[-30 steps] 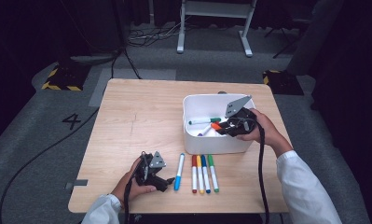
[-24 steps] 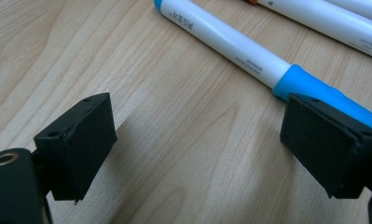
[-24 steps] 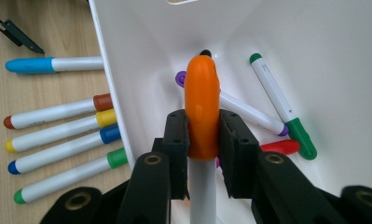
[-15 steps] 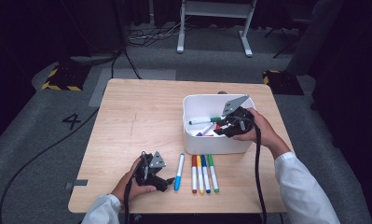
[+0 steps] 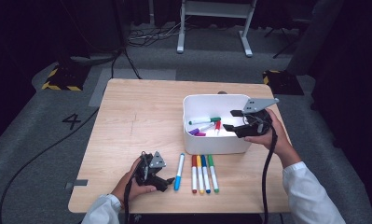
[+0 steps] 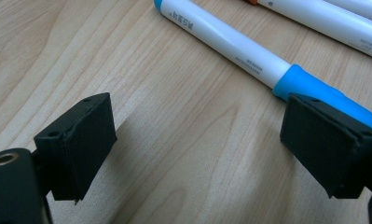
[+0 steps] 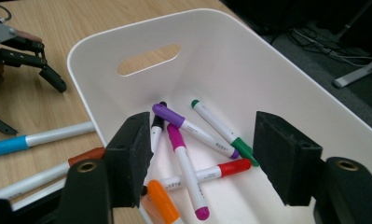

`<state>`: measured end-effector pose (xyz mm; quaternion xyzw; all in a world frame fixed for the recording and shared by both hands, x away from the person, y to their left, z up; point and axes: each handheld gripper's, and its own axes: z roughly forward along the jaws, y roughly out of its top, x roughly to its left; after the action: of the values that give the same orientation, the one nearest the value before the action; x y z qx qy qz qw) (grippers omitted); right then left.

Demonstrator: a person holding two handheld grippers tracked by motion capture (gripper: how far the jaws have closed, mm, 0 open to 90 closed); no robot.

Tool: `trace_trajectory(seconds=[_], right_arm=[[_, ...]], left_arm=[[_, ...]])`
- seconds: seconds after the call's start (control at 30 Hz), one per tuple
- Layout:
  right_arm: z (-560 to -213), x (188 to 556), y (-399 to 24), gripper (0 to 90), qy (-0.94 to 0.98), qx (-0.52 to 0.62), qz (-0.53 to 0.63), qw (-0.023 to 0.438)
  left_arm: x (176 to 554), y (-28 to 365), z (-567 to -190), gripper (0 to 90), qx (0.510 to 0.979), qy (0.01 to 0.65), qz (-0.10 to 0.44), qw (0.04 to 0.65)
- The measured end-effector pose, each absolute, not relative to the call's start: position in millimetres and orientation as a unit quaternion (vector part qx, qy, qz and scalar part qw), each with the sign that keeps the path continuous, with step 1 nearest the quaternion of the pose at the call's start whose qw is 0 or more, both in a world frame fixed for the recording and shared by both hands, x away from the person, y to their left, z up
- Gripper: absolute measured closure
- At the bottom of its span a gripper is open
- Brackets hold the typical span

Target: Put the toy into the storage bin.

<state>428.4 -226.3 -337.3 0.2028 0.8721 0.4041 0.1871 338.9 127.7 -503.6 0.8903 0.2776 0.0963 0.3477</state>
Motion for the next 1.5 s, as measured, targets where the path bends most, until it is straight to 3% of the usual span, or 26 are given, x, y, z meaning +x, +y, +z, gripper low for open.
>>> trace_trajectory(seconds=[0.43, 0.77, 1.07, 1.5], right_arm=[[-326.7, 385.0, -262.7, 33.4, 0.843, 0.220, 0.435, 0.229], [-352.8, 356.5, -269.3, 30.7, 0.843, 0.222, 0.430, 0.234], [-396.0, 339.2, -261.8, 31.0, 0.850, 0.231, 0.430, 0.197], [-457.0, 348.5, -210.8, 32.6, 0.881, 0.221, 0.394, 0.139]], left_arm=[[338.9, 127.8, -503.5, 10.4, 0.891, 0.277, 0.096, 0.347], [338.9, 127.8, -503.5, 10.4, 0.891, 0.277, 0.097, 0.347], [338.7, 127.7, -503.5, 10.5, 0.890, 0.278, 0.097, 0.347], [338.8, 127.8, -503.5, 10.5, 0.890, 0.278, 0.097, 0.347]])
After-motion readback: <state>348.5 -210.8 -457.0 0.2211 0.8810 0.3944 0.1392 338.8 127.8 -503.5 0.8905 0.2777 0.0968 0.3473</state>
